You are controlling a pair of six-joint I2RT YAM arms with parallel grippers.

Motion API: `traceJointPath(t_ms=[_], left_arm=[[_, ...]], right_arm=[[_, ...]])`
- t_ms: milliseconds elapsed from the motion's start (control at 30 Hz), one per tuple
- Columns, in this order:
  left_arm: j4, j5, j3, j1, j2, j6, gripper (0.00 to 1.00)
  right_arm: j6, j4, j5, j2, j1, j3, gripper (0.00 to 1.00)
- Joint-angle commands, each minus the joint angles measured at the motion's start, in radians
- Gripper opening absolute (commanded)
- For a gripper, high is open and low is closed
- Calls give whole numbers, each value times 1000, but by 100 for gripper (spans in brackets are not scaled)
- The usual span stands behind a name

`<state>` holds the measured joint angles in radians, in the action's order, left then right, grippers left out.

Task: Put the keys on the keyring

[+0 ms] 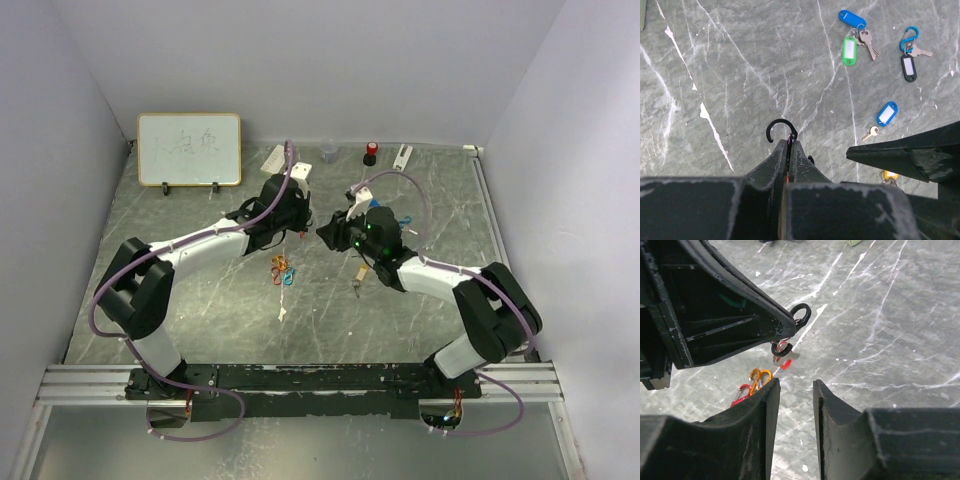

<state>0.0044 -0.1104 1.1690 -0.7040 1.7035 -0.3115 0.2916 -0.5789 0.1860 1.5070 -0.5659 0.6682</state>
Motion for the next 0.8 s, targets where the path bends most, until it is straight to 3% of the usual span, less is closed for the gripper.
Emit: traceJointPath(t_ms=[0, 233, 767], left_arm=[[56, -14, -15, -1, -43, -15, 7], [79, -12, -33, 0, -59, -27, 7], [128, 20, -72, -1, -87, -31, 7]], right_arm=[[115, -72, 159, 30, 51, 31, 31], [193, -128, 235, 56, 63, 35, 29], [261, -158, 240, 109, 66, 74, 25]])
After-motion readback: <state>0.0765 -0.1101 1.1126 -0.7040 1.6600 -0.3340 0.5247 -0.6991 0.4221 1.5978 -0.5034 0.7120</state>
